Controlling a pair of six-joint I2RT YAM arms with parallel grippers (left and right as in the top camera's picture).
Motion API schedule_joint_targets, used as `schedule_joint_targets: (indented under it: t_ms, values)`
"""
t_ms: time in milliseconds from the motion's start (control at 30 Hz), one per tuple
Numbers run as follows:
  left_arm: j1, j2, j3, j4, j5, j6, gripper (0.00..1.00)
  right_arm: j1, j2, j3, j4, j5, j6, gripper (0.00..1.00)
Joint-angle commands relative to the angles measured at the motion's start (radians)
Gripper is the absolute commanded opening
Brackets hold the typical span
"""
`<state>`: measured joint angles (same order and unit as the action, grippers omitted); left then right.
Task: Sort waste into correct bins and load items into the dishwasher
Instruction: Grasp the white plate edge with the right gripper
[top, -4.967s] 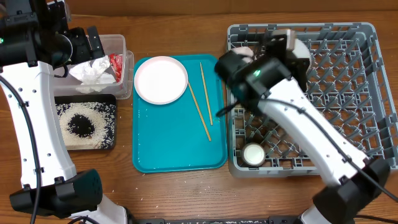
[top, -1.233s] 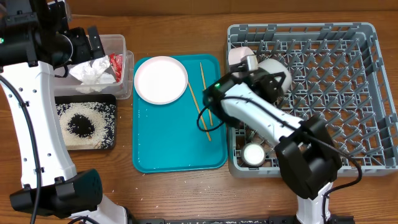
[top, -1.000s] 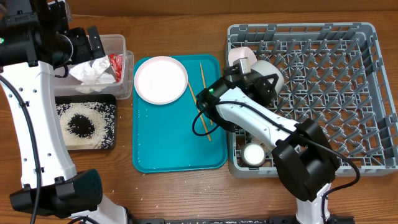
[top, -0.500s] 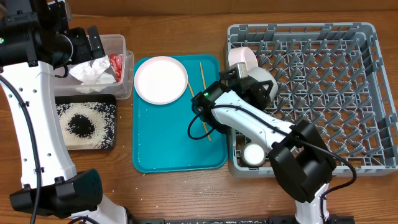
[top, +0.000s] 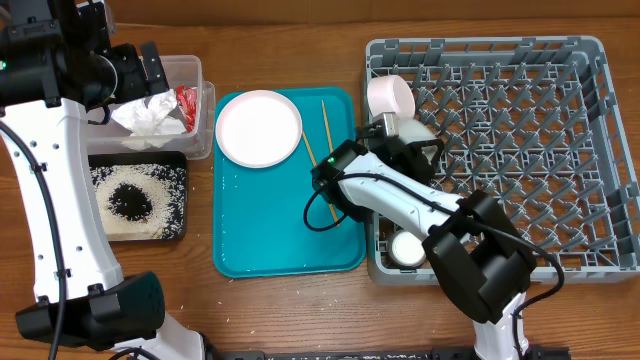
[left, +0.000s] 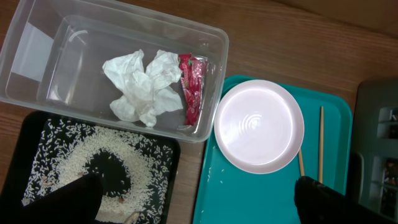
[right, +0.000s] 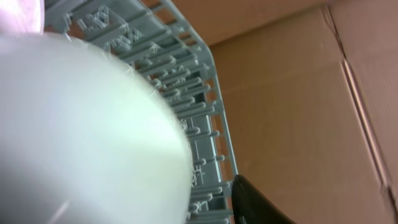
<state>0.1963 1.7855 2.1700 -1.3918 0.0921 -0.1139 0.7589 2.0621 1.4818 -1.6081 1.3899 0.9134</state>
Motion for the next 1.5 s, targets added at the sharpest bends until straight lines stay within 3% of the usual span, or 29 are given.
schedule_joint_targets:
  t_ms: [0, 133, 167, 200, 667, 1100, 1333, 1467]
  values:
    - [-0.007, 0.008, 0.016, 0.001, -0.007, -0.014, 1.0, 0.03, 0.011, -0.005, 0.0, -0.001, 0.003, 0.47]
    - [-0.013, 0.008, 0.016, 0.001, -0.007, -0.014, 1.0, 0.051, 0.01, -0.002, -0.01, 0.0, 0.003, 0.61]
    - [-0.013, 0.008, 0.016, 0.001, -0.007, -0.014, 1.0, 0.053, 0.01, 0.0, -0.015, 0.0, 0.003, 0.77]
    - [-0.013, 0.008, 0.016, 0.001, -0.007, -0.014, 1.0, 0.056, 0.01, 0.005, -0.024, 0.001, 0.003, 1.0]
    - [-0.014, 0.01, 0.016, 0.001, -0.007, -0.014, 1.0, 0.122, 0.01, 0.228, -0.07, 0.087, 0.003, 1.0]
    - [-0.014, 0.01, 0.016, 0.001, -0.007, -0.014, 1.0, 0.126, 0.01, 0.241, 0.039, 0.048, 0.0, 1.0]
    - [-0.014, 0.01, 0.016, 0.001, -0.007, -0.014, 1.0, 0.124, 0.01, 0.434, 0.14, -0.204, -0.024, 1.0]
    - [-0.014, 0.01, 0.016, 0.001, -0.007, -0.014, 1.0, 0.111, 0.01, 0.644, 0.314, -0.566, -0.358, 1.0]
